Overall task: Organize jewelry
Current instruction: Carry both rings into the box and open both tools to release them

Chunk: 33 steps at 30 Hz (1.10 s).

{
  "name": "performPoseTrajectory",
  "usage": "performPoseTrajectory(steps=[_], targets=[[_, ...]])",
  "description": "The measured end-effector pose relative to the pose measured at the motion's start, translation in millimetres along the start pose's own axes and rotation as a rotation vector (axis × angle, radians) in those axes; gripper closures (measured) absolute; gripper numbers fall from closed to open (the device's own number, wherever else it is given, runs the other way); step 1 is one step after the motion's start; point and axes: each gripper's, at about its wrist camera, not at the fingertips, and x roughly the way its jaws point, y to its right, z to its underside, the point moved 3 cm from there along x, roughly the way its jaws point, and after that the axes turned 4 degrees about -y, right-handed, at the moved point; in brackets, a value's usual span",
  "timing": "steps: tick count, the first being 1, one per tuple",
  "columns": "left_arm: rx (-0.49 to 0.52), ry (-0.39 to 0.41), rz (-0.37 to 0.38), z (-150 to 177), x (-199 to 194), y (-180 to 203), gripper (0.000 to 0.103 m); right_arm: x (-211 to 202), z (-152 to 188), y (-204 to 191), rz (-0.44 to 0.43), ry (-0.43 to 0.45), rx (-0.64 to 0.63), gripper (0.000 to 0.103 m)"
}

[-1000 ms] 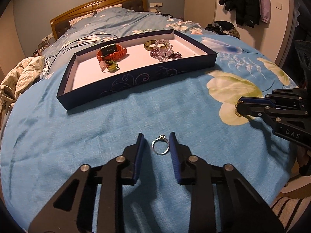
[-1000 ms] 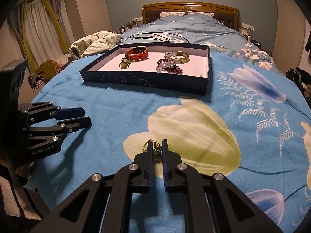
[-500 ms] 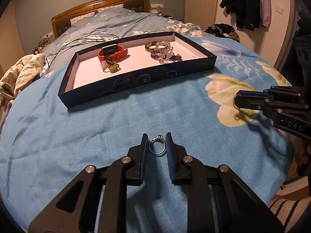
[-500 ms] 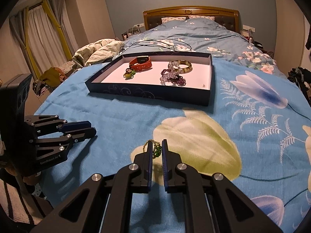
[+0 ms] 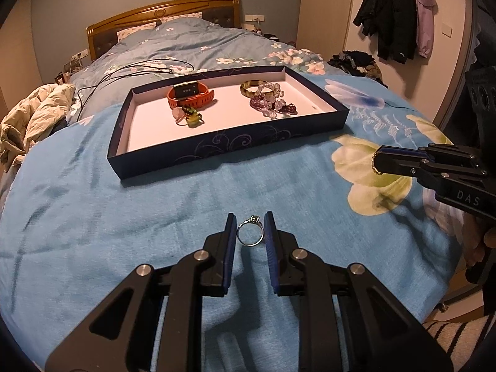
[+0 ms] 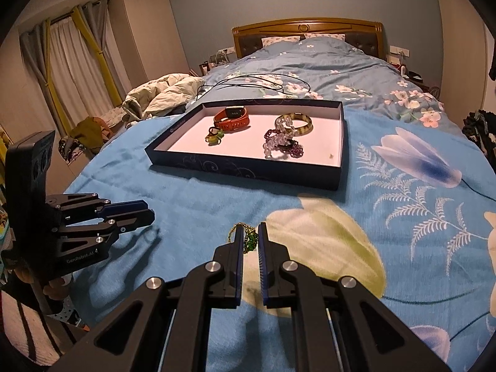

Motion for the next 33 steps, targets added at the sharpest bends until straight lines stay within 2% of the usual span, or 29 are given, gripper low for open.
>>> performPoseTrajectory(steps=[17,33], targets=[[-0.013,0.062,-0.03,-25,-9,-9,0.085,-2,-20,-8,-0.019,0.046,-0.024,0.096],[-0.025,0.125,-0.075,-61,-10,-24,0.085,5,-58,-8,-0.002,0.102,-0.054,0.096]])
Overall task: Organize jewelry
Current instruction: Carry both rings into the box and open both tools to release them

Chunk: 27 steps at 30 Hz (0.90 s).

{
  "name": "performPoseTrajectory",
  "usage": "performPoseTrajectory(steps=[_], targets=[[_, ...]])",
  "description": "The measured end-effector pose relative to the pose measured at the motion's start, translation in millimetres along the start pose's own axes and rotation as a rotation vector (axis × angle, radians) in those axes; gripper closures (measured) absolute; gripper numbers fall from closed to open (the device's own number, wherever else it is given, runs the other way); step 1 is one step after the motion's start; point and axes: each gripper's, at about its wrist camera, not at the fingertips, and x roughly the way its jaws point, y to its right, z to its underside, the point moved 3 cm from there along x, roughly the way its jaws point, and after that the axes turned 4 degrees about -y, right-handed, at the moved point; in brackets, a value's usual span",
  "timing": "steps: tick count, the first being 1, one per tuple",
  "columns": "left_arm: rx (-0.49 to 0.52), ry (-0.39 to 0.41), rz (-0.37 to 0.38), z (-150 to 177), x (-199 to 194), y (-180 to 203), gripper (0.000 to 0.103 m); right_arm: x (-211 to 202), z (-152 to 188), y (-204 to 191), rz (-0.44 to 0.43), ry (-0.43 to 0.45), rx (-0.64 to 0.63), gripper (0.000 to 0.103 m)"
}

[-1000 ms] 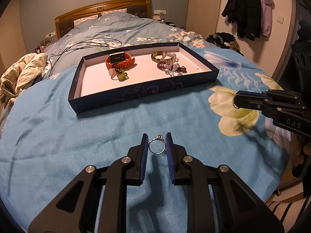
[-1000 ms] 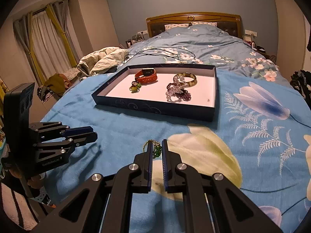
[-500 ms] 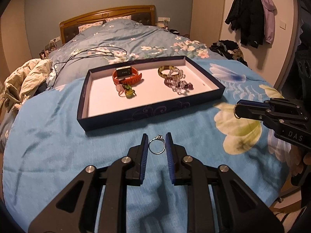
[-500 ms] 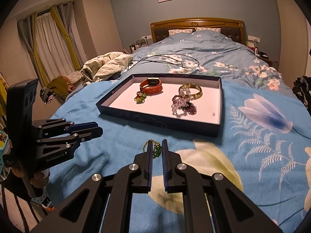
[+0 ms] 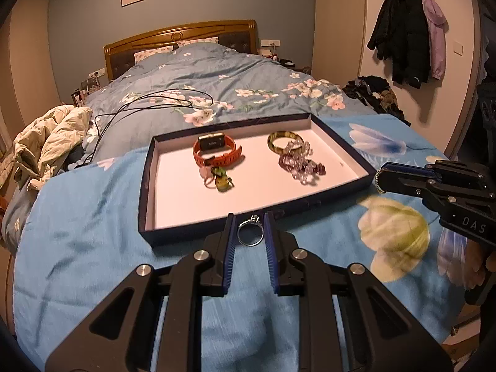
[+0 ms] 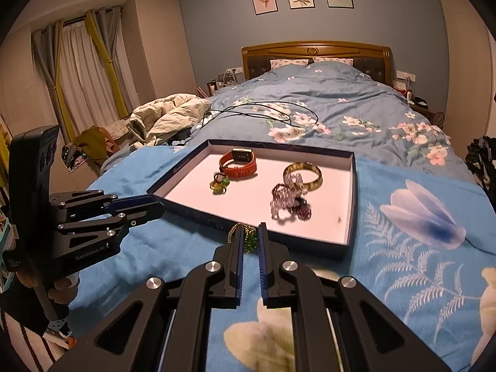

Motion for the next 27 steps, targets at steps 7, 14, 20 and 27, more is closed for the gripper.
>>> performPoseTrajectory(steps=[7,14,20,27], targets=[[-0.007,0.017,-0.008,-14,5,-4,0.085,6,-11,2,0.009,0.006,-0.011,0.096],[-0.015,0.03,-0.018,-26,12,-7,0.085,9,-19,4,0.016,0.017,-0.011,0.096],[-0.024,0.031,-0.028,-33,17,-11,0.085,13,-25,6,0.019,0.02,-0.013,0.096],[-0.031,0.031,-0.051,-39,26,-16,0.085,15,-27,7,0.018,0.019,-0.008,0.096]])
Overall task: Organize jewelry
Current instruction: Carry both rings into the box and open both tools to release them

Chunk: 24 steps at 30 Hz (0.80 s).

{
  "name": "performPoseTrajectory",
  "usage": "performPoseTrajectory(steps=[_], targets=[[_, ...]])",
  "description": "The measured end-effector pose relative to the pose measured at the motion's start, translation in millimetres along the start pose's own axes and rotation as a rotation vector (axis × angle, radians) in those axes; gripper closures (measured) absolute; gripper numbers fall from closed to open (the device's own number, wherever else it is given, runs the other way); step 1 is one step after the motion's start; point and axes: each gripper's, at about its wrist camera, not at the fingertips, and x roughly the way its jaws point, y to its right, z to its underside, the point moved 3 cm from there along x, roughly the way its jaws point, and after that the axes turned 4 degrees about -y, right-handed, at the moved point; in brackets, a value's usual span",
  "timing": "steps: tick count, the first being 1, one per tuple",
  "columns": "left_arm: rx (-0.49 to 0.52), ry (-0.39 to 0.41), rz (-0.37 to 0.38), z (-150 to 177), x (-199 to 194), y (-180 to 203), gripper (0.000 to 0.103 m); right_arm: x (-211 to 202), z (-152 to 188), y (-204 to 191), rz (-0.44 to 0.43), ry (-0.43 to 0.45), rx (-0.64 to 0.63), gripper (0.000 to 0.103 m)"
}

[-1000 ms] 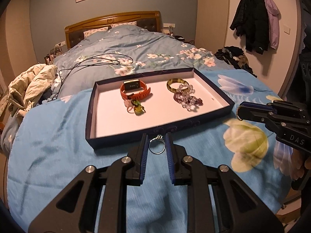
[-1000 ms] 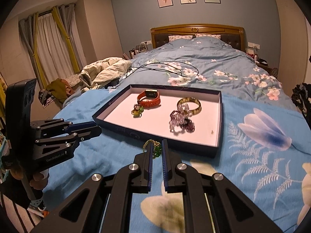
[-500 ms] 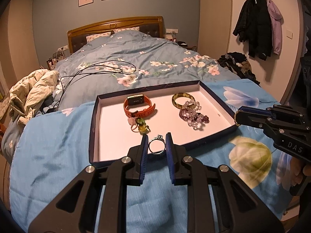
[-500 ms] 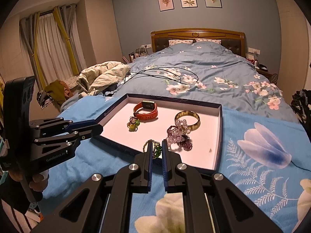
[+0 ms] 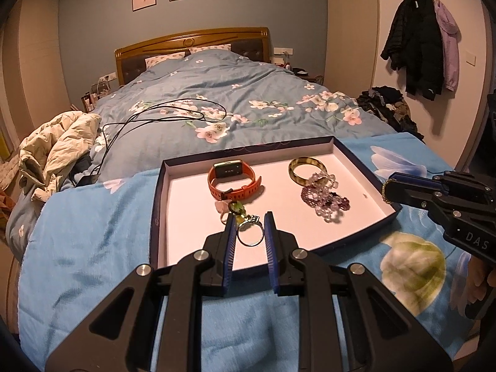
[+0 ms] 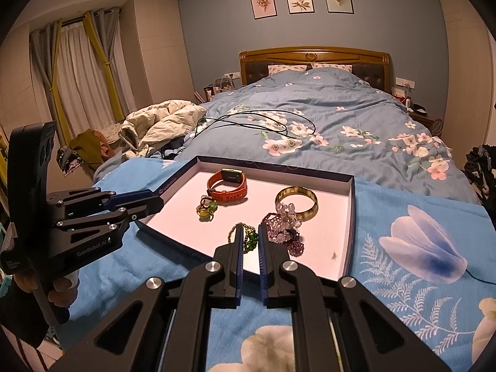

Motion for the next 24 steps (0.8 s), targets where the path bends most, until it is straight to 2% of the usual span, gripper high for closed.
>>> performPoseTrajectory(steps=[24], targets=[[-0.061,-0.037,-0.055,-17,46,-14,0.085,50,-18,13,0.027,-0.058,0.017,0.096]])
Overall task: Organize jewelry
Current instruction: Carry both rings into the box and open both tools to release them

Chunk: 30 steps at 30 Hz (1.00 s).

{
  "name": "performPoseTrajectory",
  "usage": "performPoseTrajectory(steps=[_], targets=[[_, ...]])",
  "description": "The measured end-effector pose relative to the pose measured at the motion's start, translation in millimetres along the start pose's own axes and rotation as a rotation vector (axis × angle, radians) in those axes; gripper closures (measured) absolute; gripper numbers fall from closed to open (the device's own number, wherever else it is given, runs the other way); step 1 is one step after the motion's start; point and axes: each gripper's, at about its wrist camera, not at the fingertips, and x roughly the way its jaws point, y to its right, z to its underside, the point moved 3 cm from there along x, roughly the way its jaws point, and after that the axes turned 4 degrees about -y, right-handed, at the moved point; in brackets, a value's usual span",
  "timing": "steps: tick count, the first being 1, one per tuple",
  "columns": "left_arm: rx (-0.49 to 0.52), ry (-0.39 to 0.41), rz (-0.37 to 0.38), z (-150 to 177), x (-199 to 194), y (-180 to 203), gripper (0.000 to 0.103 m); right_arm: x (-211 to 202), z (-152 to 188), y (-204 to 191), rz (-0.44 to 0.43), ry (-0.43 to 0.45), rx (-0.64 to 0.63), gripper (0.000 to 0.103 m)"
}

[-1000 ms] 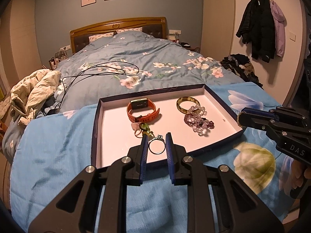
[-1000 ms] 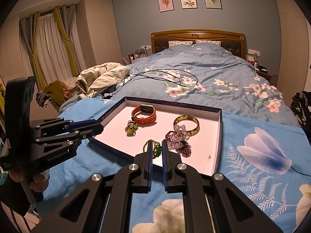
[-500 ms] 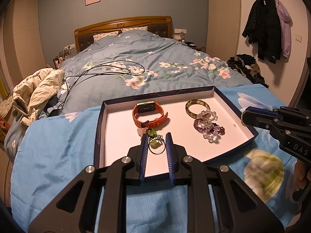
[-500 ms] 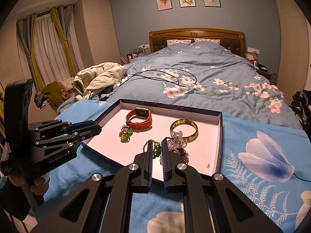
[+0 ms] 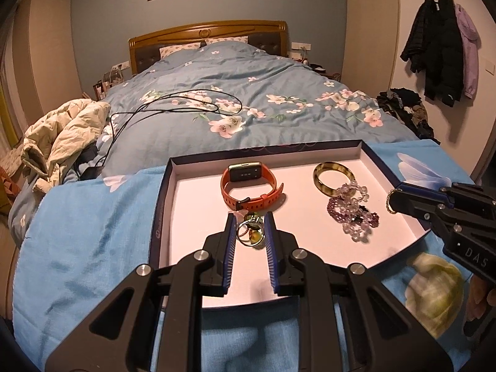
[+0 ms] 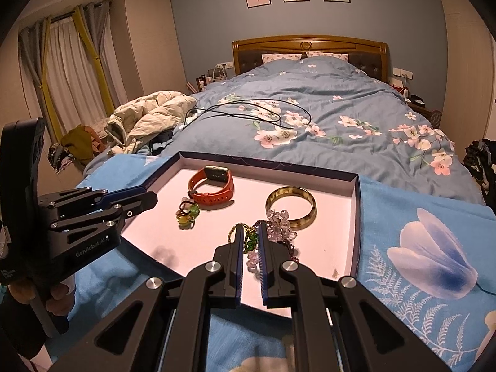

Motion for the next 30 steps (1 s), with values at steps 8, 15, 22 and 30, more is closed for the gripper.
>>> performPoseTrajectory(steps=[8,15,22,30], targets=[[0.0,-0.023,-0.019,-2,17,1,0.085,18,-1,4,0.012,-0.036,0.01,0.096],[-0.008,-0.047,-0.024,-3,30,0,0.085,32,-1,6,0.023,-0.064,0.014,0.096],[-0.012,-0.062,-0.034,-4,39,-1,0.085,39,-3,7,0.032,-0.078,0.014,0.096],[-0.012,-0.077,-0.049,-5,47,-2,0.085,47,-2,9,0.046,-0.101,0.011,0.095]])
